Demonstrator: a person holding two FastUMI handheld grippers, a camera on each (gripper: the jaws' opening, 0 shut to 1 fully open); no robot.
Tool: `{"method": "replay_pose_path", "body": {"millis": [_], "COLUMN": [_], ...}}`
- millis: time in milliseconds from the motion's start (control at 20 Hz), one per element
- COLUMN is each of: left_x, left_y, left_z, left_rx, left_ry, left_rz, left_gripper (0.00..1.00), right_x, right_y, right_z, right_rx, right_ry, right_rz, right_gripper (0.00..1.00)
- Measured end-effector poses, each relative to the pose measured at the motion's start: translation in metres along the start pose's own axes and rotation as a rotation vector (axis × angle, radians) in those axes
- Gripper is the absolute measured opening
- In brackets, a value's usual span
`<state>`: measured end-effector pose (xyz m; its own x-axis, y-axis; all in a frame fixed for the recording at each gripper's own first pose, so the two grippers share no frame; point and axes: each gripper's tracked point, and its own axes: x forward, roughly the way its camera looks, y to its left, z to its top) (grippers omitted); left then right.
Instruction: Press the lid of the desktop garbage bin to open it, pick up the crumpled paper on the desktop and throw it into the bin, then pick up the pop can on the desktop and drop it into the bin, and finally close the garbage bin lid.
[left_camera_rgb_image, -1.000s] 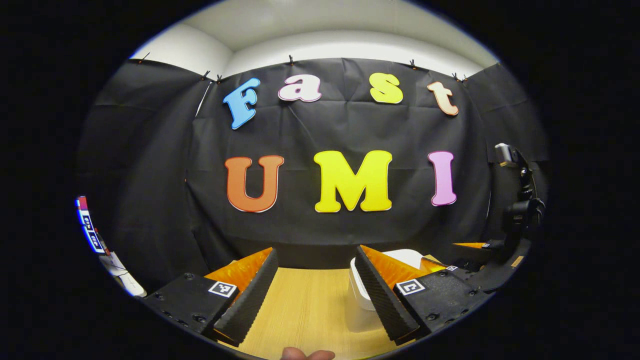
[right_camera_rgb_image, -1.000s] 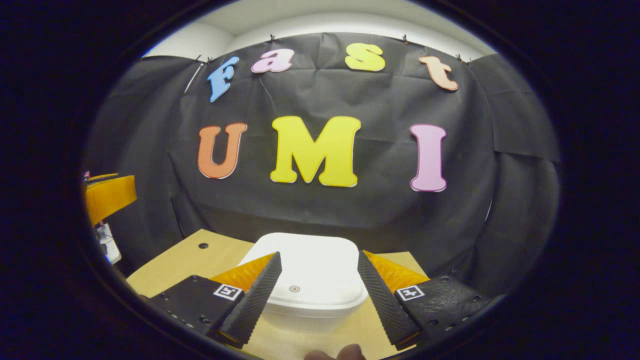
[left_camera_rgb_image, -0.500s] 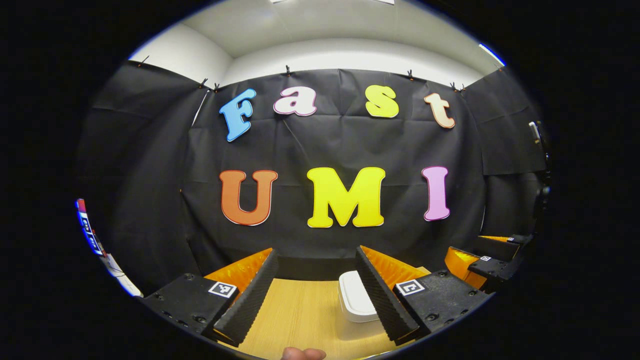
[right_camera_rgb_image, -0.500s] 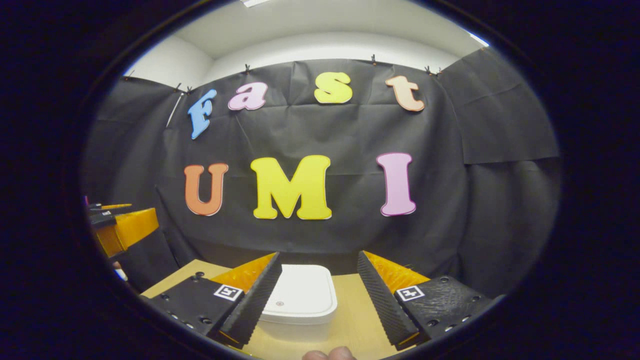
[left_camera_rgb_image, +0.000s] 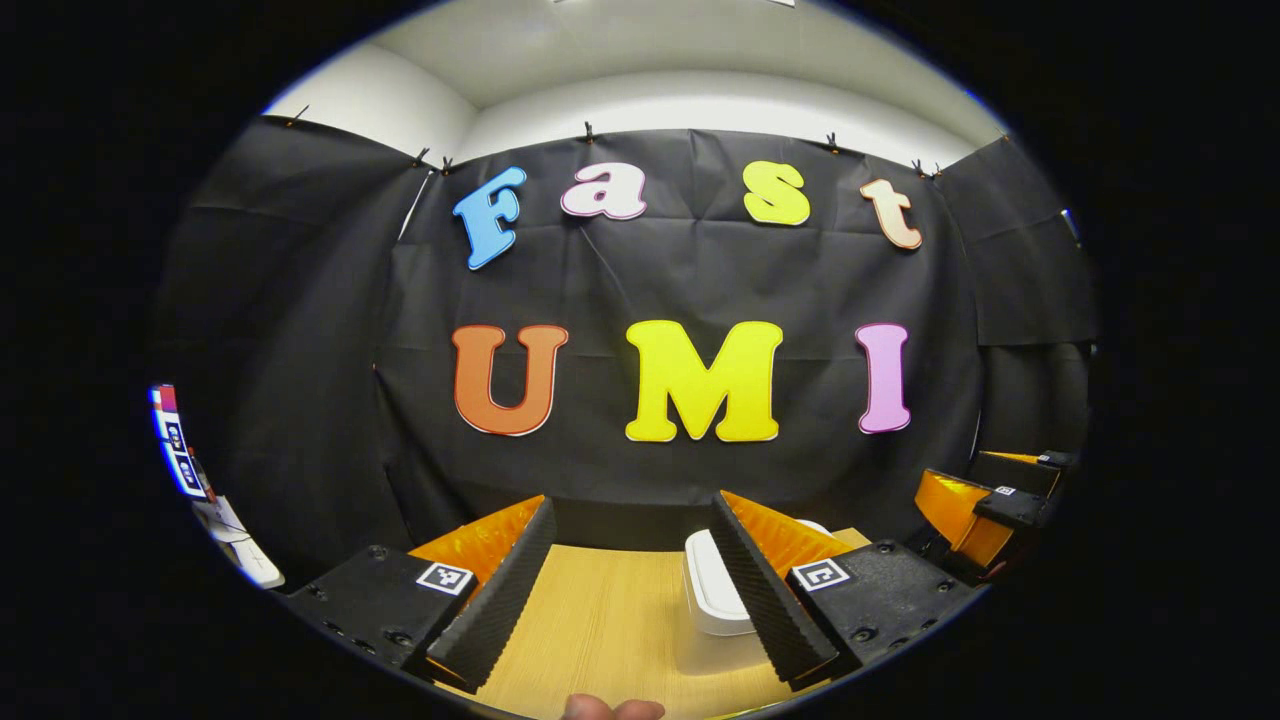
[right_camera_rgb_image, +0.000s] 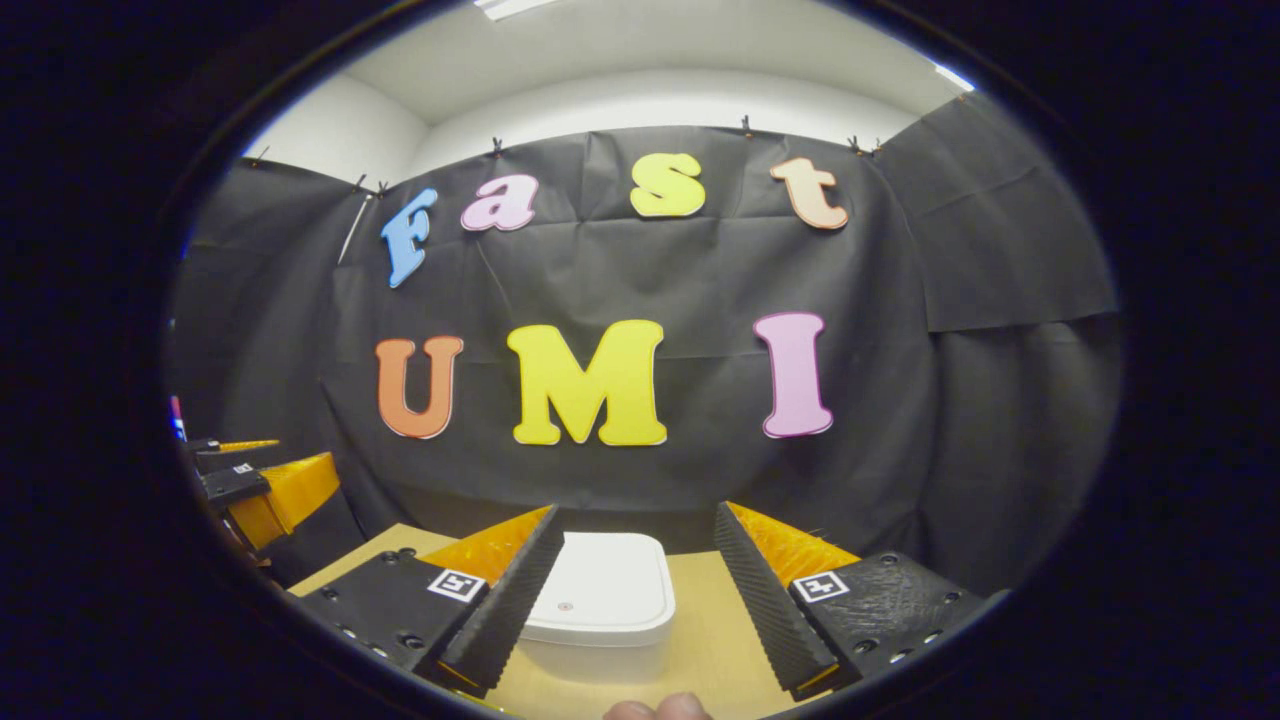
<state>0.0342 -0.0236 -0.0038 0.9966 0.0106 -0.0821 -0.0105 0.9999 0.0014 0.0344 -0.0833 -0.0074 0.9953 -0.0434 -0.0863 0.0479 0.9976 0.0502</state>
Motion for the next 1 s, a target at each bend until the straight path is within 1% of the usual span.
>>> {"method": "replay_pose_path", "body": {"millis": [50,400,450,500,700,800,1000], "left_x": [0.0005,0.0038,0.0040,0.0038,0.0044,0.0045,0.0042], "left_y": [-0.0009,-0.0050,-0.0070,-0.0067,-0.0080,-0.0085,-0.0079], "left_z": [0.0008,0.0032,0.0035,0.0043,0.0051,0.0048,0.0044], "left_rx": [0.001,0.009,0.009,0.010,0.012,0.011,0.008], "left_ry": [-0.005,-0.013,-0.014,-0.014,-0.015,-0.017,-0.014], "left_rz": [-0.001,-0.002,-0.003,-0.004,-0.005,-0.006,-0.005], "left_gripper": [1.00,0.99,0.99,0.99,0.99,0.99,0.99], "right_x": [0.0013,0.0030,0.0027,0.0019,0.0014,0.0002,0.0011], "right_y": [0.0002,0.0051,0.0055,0.0060,0.0064,0.0073,0.0088], "right_z": [-0.0001,0.0050,0.0051,0.0058,0.0070,0.0085,0.0072], "right_rx": [0.001,-0.028,-0.027,-0.029,-0.030,-0.033,-0.039], "right_ry": [-0.001,-0.015,-0.018,-0.019,-0.026,-0.029,-0.024], "right_rz": [0.002,0.016,0.016,0.018,0.018,0.018,0.021], "right_gripper": [0.96,0.95,0.97,0.95,0.95,0.97,0.95]}}
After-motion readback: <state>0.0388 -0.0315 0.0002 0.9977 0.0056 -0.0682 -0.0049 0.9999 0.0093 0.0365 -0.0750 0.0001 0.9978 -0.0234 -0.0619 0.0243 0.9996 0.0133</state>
